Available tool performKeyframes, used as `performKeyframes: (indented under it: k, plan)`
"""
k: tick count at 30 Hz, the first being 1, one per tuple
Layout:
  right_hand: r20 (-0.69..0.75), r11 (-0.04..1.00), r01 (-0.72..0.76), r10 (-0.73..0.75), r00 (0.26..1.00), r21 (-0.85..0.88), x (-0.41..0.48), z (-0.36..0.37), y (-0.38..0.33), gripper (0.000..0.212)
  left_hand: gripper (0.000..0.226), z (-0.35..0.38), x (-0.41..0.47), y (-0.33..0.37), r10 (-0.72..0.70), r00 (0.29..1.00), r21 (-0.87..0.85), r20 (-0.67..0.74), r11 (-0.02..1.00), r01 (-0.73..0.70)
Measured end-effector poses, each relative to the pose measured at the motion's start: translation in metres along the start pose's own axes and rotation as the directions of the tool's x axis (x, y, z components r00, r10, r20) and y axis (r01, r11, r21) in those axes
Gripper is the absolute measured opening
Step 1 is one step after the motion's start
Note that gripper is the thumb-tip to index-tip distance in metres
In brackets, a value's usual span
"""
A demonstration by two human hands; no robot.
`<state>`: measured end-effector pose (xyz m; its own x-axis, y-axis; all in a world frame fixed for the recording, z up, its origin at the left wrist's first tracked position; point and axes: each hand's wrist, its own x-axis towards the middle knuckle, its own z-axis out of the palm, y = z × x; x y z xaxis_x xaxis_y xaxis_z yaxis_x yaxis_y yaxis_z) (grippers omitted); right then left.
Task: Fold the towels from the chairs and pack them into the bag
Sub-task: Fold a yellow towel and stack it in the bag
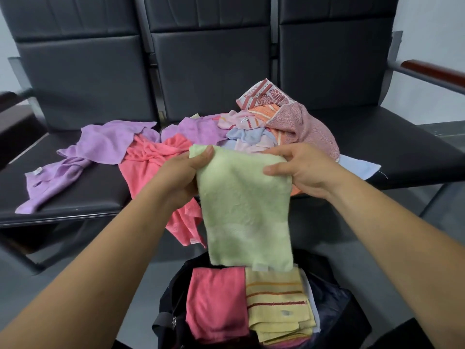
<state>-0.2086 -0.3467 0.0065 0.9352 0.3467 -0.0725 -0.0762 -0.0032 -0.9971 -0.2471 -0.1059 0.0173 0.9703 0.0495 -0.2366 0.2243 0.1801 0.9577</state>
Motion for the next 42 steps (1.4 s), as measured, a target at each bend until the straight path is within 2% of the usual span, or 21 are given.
performKeyframes:
  k: [1, 3, 6, 8, 11, 14, 15, 17, 18, 20, 21, 22, 24, 25, 30, 32, 33, 35, 37, 39, 42]
  plan:
    - [-0.038, 0.998, 0.027, -0.030, 0.999, -0.060, 0.000, 0.000, 0.000, 0.031, 0.027, -0.001, -0.001, 0.000, -0.012, 1.000, -0.009, 0.017, 1.000, 0.012]
    - [-0.109, 0.996, 0.066, -0.072, 0.991, -0.058, 0.000, 0.001, -0.001, 0.015, 0.029, -0.003, -0.003, 0.003, -0.029, 0.995, -0.016, 0.099, 0.999, 0.031]
    - [-0.117, 0.997, 0.077, -0.079, 0.990, -0.019, -0.001, -0.002, -0.001, 0.014, 0.037, -0.011, -0.002, 0.006, 0.013, 0.974, 0.054, 0.227, 0.998, -0.026]
    - [-0.103, 0.995, 0.085, -0.089, 0.991, -0.043, -0.002, -0.004, 0.000, 0.009, 0.039, -0.016, 0.001, 0.007, 0.074, 0.980, 0.121, 0.186, 0.988, -0.098]
    - [-0.148, 0.994, 0.066, -0.078, 0.986, -0.087, -0.001, -0.006, 0.002, 0.010, 0.028, -0.012, 0.001, 0.003, 0.205, 0.976, 0.286, 0.079, 0.933, -0.219]
    - [-0.229, 0.997, 0.020, -0.002, 0.974, 0.073, 0.000, -0.003, -0.001, 0.008, 0.024, -0.006, 0.001, -0.002, 0.243, 0.969, 0.334, 0.032, 0.912, -0.240]
    - [-0.208, 0.984, 0.018, 0.020, 0.978, 0.178, -0.001, -0.003, -0.002, 0.009, 0.024, -0.004, 0.001, -0.002, 0.240, 0.971, 0.347, 0.017, 0.909, -0.231]
    - [-0.061, 0.944, 0.021, -0.001, 0.998, 0.330, -0.003, -0.008, -0.007, 0.032, 0.028, 0.000, 0.002, -0.001, 0.223, 0.975, 0.342, -0.026, 0.918, -0.201]
    - [0.026, 0.954, 0.016, -0.024, 0.999, 0.299, -0.004, -0.010, -0.009, 0.042, 0.033, 0.001, 0.002, -0.001, 0.201, 0.979, 0.296, -0.045, 0.938, -0.179]
    - [0.103, 0.999, 0.046, -0.045, 0.994, -0.007, -0.006, -0.013, -0.010, 0.048, 0.038, 0.001, 0.001, 0.001, 0.151, 0.988, 0.184, -0.013, 0.972, -0.146]
    - [0.066, 0.980, 0.076, -0.065, 0.996, -0.186, -0.007, -0.012, -0.010, 0.043, 0.037, -0.001, 0.001, 0.001, 0.131, 0.990, 0.162, 0.053, 0.977, -0.138]
    - [0.007, 0.953, 0.101, -0.104, 0.995, -0.286, -0.008, -0.011, -0.010, 0.034, 0.041, -0.004, 0.001, 0.002, 0.114, 0.985, 0.162, 0.131, 0.977, -0.135]
    - [-0.058, 0.943, 0.161, -0.185, 0.981, -0.293, -0.007, -0.012, -0.008, 0.020, 0.051, -0.009, 0.000, 0.002, 0.105, 0.968, 0.193, 0.228, 0.970, -0.150]
    - [-0.062, 0.944, 0.185, -0.209, 0.976, -0.273, -0.006, -0.014, -0.006, 0.017, 0.050, -0.010, 0.000, 0.002, 0.126, 0.967, 0.228, 0.223, 0.957, -0.178]
    - [-0.018, 0.868, 0.226, -0.260, 0.965, -0.442, -0.003, -0.017, 0.001, 0.014, 0.014, -0.004, -0.002, -0.001, 0.338, 0.937, 0.513, 0.093, 0.790, -0.336]
    - [-0.093, 0.896, 0.214, -0.269, 0.959, -0.388, -0.001, -0.016, 0.001, 0.015, 0.027, -0.002, -0.003, -0.001, 0.350, 0.935, 0.537, 0.055, 0.779, -0.323]
    - [-0.139, 0.935, 0.192, -0.241, 0.961, -0.297, 0.000, -0.015, 0.001, 0.017, 0.034, -0.001, -0.003, 0.000, 0.355, 0.935, 0.526, 0.024, 0.790, -0.314]
    - [-0.207, 0.989, 0.134, -0.144, 0.968, -0.065, 0.001, -0.014, 0.000, 0.019, 0.033, 0.001, -0.001, 0.001, 0.377, 0.925, 0.471, -0.046, 0.825, -0.313]
    - [-0.215, 0.989, 0.104, -0.080, 0.973, 0.107, 0.000, -0.014, -0.002, 0.016, 0.031, 0.002, 0.001, 0.000, 0.379, 0.920, 0.400, -0.103, 0.863, -0.310]
    - [-0.162, 0.982, 0.097, -0.070, 0.984, 0.160, -0.001, -0.014, -0.004, 0.018, 0.036, 0.000, 0.001, -0.001, 0.376, 0.921, 0.389, -0.102, 0.867, -0.311]
    - [-0.078, 0.989, 0.081, -0.072, 0.994, 0.123, -0.003, -0.017, -0.004, 0.039, 0.043, -0.009, 0.002, -0.001, 0.349, 0.937, 0.441, -0.005, 0.842, -0.311]
